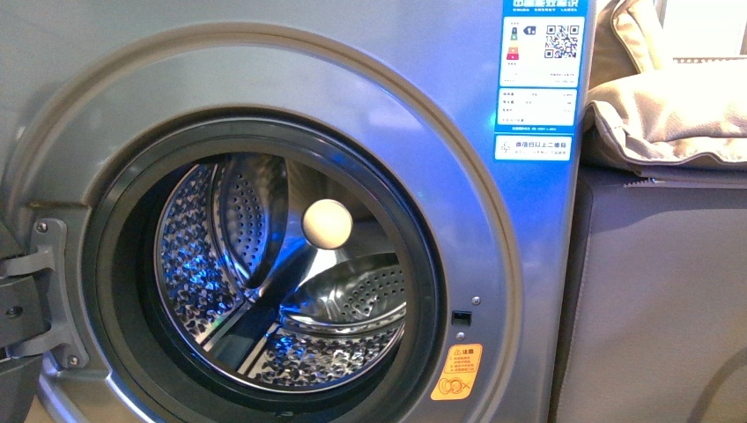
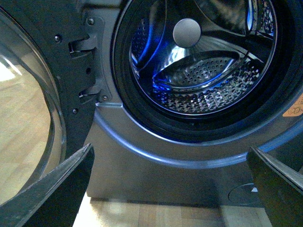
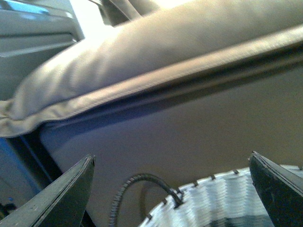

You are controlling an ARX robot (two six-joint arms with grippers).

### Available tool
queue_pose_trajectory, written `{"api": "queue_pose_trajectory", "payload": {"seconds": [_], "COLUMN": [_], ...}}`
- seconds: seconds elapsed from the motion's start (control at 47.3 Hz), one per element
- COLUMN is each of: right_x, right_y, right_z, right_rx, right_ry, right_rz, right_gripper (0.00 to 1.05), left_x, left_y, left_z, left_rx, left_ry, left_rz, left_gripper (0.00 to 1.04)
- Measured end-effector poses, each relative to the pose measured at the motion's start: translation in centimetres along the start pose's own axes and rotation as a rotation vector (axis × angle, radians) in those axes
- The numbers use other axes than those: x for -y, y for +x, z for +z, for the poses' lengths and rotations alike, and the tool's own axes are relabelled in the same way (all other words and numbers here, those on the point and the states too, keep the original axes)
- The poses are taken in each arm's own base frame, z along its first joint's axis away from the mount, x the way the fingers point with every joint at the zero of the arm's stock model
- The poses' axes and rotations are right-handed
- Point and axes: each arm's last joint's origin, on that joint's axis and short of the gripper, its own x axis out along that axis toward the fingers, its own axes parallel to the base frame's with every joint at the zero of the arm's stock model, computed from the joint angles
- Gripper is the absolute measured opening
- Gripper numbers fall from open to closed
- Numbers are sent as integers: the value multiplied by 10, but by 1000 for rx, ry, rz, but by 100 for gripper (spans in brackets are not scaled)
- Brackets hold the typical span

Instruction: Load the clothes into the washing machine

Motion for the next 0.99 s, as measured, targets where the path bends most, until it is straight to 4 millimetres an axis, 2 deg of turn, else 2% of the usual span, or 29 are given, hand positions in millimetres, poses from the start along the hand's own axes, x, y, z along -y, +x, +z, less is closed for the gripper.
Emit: {"api": "queue_pose_trajectory", "payload": {"seconds": [0.148, 0.232, 0.401, 0.634, 0.739, 0.993], "right_x": [36, 58, 87, 118, 133, 148], "right_y": [26, 40, 59, 81, 92, 105], "right_z": [-8, -30, -76, -129, -168, -236], "right_rx": [-230, -420, -703, -883, -984, -1109], "right_ry": [67, 77, 75, 17, 4, 9], "right_rz": [-173, -269, -365, -431, -457, -470], "right_gripper": [97, 97, 97, 97, 97, 97], "left_x": [0, 0, 0, 0, 0, 0], "left_y": [0, 0, 0, 0, 0, 0], "left_z": [0, 0, 0, 0, 0, 0], "left_rx": [0, 0, 0, 0, 0, 0], "left_ry": [0, 0, 0, 0, 0, 0], "left_rz": [0, 0, 0, 0, 0, 0], "left_gripper": [98, 98, 98, 98, 98, 98]}}
